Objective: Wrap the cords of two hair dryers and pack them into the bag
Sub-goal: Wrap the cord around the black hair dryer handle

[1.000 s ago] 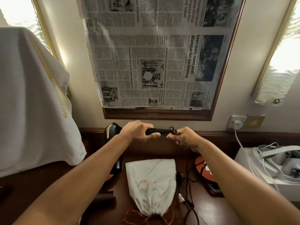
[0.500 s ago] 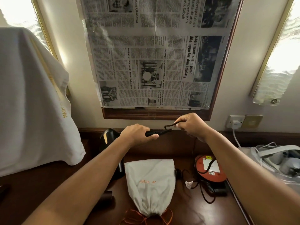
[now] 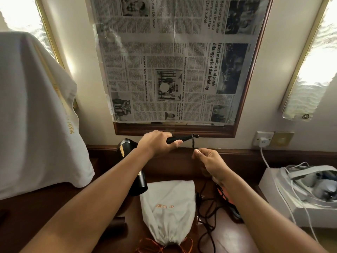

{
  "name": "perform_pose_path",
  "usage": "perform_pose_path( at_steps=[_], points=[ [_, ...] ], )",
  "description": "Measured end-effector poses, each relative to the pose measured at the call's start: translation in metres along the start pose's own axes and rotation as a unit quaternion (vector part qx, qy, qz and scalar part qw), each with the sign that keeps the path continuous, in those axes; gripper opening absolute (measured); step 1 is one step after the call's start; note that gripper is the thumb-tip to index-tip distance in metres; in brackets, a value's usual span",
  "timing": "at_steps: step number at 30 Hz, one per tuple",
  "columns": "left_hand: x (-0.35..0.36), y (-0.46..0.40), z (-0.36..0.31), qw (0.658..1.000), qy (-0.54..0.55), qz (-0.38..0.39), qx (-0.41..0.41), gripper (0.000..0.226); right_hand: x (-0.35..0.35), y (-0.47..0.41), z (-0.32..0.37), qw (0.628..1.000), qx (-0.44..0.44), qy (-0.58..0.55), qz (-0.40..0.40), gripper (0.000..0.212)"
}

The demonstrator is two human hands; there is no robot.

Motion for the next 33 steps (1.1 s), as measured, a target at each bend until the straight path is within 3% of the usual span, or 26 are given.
perform_pose_path(
  at_steps=[8, 13, 19, 27, 33],
  points=[
    [-0.001, 0.001, -0.01, 0.999, 0.007, 0.034, 0.024, 0.05, 0.006, -0.008, -0.008, 0.997, 0.023, -0.039, 0.057, 0.028],
    [0.005, 0.001, -0.014, 0.996, 0.021, 0.081, 0.036, 0.048, -0.001, -0.013, -0.001, 0.997, 0.022, 0.018, 0.076, 0.028],
    [0.014, 0.004, -0.017, 0.992, 0.02, 0.118, 0.047, 0.048, -0.03, -0.024, 0.026, 0.971, -0.03, 0.236, 0.023, 0.021],
    [0.023, 0.001, -0.02, 0.99, -0.017, 0.131, 0.05, 0.068, -0.048, -0.024, 0.069, 0.962, -0.115, 0.243, -0.04, 0.013],
    [0.023, -0.004, -0.014, 0.993, -0.042, 0.108, 0.022, 0.069, -0.057, -0.025, 0.074, 0.945, -0.15, 0.266, -0.113, 0.012]
  ],
)
Point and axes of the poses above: each hand's wrist, its own y-axis away from the middle knuckle, its own x-axis out of the palm, z = x × y, the point moved 9 cm from there along -y, towards the middle knuckle, and after that the axes turned 14 degrees about y, right-handed, at the moved point
